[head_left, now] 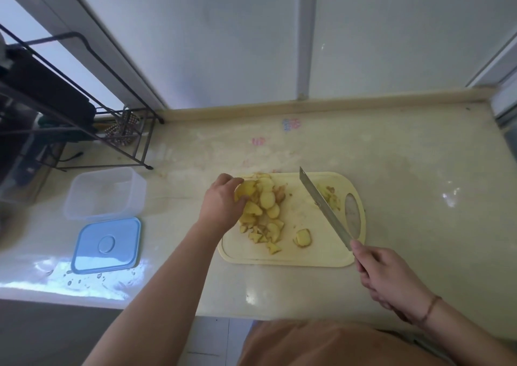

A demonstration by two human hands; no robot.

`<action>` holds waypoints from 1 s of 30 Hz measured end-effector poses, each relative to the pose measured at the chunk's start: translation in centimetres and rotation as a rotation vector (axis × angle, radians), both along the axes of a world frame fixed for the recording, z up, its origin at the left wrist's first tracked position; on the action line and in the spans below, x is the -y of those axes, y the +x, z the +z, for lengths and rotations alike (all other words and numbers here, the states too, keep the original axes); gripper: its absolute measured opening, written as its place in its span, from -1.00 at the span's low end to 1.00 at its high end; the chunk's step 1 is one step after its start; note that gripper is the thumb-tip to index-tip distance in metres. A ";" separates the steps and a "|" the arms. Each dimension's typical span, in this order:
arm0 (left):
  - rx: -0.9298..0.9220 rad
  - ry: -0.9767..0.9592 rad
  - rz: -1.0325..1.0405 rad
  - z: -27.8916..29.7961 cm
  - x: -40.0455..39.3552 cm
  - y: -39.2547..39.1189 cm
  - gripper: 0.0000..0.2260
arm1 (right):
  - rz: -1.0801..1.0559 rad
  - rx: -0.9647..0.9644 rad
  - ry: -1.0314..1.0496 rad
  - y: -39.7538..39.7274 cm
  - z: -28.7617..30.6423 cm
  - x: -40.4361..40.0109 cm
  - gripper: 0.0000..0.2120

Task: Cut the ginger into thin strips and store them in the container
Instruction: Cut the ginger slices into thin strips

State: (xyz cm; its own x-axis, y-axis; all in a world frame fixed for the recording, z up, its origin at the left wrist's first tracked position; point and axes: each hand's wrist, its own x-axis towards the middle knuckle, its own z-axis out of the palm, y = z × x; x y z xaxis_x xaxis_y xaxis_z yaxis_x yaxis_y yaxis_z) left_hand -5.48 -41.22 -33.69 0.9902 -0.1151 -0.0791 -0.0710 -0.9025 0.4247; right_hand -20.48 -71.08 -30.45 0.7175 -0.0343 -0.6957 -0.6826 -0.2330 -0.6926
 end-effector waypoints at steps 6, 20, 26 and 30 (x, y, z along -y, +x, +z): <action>0.338 0.230 -0.340 -1.5 2.3 -3.0 -0.68 | -0.001 0.011 0.006 0.3 0.1 0.5 -0.43; 0.259 0.412 -0.136 -1.7 5.4 -4.2 -0.60 | 0.005 0.045 0.033 0.5 -0.2 1.2 -0.41; 0.410 0.352 -0.050 -2.2 4.8 -4.7 -0.82 | 0.032 0.051 0.043 0.7 0.1 1.5 -0.43; 0.379 0.386 -0.031 -2.7 5.0 -4.7 -0.91 | 0.037 0.053 0.056 0.8 0.1 1.7 -0.43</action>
